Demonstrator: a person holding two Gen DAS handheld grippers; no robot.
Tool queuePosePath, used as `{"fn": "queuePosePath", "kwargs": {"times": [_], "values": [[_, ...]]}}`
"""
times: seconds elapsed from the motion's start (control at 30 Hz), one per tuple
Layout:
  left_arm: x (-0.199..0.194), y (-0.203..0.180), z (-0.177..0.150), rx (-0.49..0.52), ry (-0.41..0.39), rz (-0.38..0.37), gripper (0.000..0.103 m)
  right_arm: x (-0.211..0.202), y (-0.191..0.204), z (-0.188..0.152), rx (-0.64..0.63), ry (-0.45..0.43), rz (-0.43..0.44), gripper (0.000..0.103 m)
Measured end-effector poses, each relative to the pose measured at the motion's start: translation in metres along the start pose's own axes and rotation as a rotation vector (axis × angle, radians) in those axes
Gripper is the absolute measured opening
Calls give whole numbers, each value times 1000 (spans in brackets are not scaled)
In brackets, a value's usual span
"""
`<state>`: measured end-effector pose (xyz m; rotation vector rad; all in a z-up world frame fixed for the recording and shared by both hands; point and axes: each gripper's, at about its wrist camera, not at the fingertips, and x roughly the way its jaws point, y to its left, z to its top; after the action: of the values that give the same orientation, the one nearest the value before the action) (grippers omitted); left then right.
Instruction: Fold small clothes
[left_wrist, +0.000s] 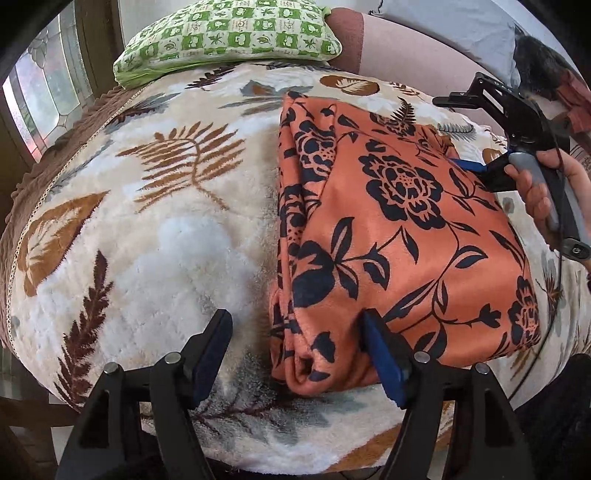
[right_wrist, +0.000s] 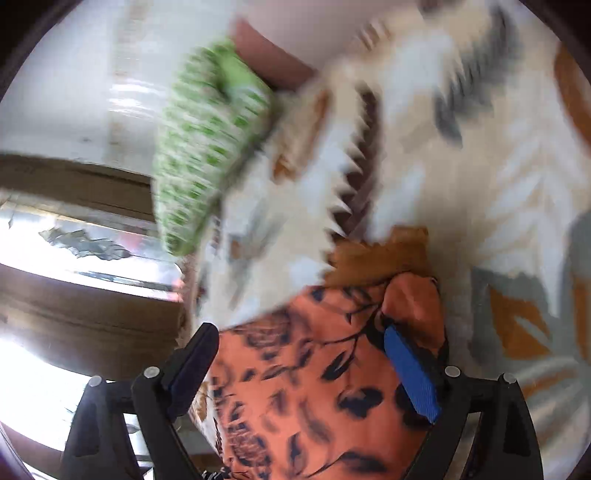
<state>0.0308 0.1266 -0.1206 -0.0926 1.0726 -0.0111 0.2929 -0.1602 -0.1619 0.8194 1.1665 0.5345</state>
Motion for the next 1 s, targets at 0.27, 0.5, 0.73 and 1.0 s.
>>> {"fn": "queuePosePath", "kwargs": {"times": [0.27, 0.5, 0.73, 1.0], "values": [[-24, 20, 22, -71, -95, -84, 73, -67, 19, -59, -169, -22, -5, 93], [0, 34, 62, -178, -56, -266, 73, -81, -22, -133, -82, 19, 22, 93], [39, 24, 82, -193, 47, -305, 73, -61, -30, -150, -58, 51, 32, 93], [57, 21, 97, -176, 93, -335, 73, -69, -36, -127, -1, -18, 78, 93]]}}
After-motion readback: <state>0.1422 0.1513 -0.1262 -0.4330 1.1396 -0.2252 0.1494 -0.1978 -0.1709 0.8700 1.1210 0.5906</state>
